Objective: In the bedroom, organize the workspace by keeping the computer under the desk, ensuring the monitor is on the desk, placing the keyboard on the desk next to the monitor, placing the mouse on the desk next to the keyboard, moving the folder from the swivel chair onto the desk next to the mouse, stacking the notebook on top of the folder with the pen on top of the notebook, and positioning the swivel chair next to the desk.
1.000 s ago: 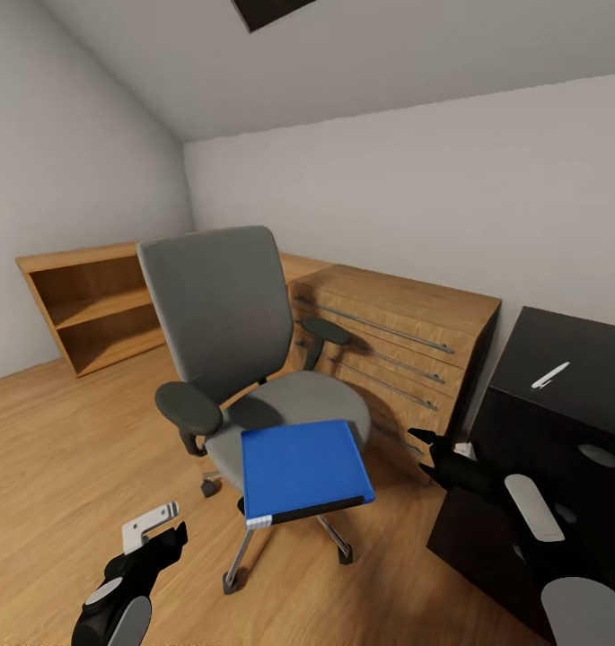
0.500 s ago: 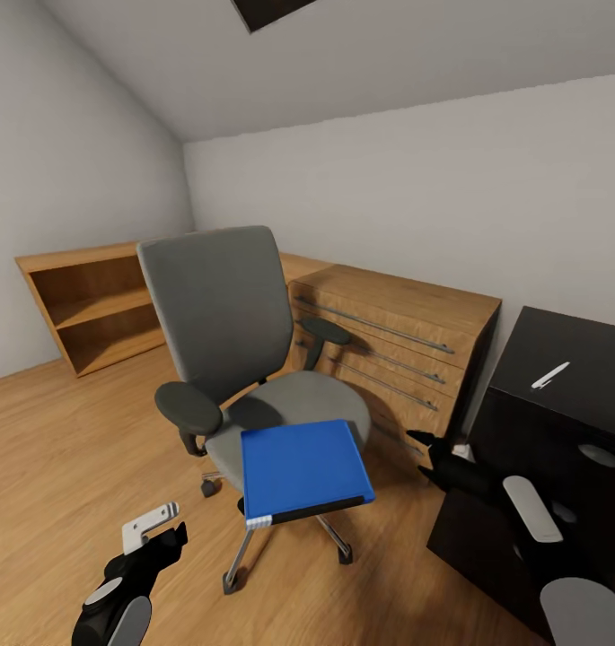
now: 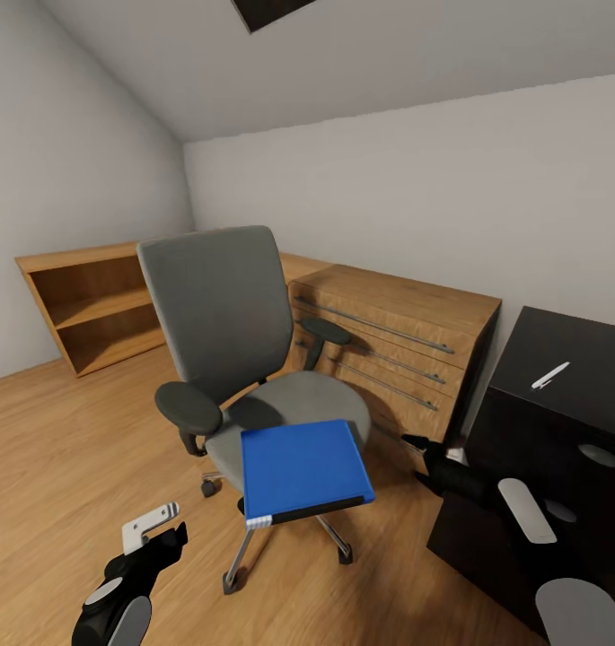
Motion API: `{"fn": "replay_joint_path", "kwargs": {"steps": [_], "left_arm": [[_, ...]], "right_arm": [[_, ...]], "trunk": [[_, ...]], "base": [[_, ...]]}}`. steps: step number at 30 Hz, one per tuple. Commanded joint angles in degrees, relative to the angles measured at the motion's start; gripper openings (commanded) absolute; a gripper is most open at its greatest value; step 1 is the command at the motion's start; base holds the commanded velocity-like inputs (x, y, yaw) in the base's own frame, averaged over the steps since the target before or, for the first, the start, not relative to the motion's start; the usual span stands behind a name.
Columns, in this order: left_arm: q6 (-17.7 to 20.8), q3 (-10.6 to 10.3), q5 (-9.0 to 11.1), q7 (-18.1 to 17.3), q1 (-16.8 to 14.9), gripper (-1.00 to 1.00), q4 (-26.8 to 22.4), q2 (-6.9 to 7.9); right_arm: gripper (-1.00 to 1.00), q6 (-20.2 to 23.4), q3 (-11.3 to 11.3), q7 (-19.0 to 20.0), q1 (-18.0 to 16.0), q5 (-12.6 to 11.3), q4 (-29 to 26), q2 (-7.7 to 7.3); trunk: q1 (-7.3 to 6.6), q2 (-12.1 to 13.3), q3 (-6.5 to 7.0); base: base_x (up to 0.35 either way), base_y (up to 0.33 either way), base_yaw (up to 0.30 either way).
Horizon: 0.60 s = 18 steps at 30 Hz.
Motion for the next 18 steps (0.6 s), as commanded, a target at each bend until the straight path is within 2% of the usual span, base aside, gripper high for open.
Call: {"fn": "replay_joint_path", "kwargs": {"steps": [1,5,12,18], "left_arm": [[0.08,-0.14,0.47,0.55,-0.04,1.0,-0.07,0.06],[0.08,-0.14,0.47,0.55,-0.04,1.0,-0.07,0.06],[0.09,-0.14,0.48,0.55,-0.04,1.0,-0.07,0.06],[0.09,-0.14,0.48,0.55,-0.04,1.0,-0.07,0.06]], "right_arm": [[1.0,0.36,-0.12,1.19,-0.04,0.49,0.03,0.06],[1.0,0.37,-0.04,4.87,-0.04,0.56,0.15,0.23],[1.0,0.37,-0.02,6.07,-0.04,0.64,0.2,0.29],[1.0,0.37,0.03,6.15,-0.04,0.66,0.21,0.29]], "trunk": [[-0.01,-0.02,-0.05],[-0.01,-0.02,-0.05],[-0.01,-0.02,-0.05],[-0.01,-0.02,-0.05]], "base": [[0.0,0.0,0.0],[0.0,0.0,0.0],[0.0,0.0,0.011],[0.0,0.0,0.112]]}}
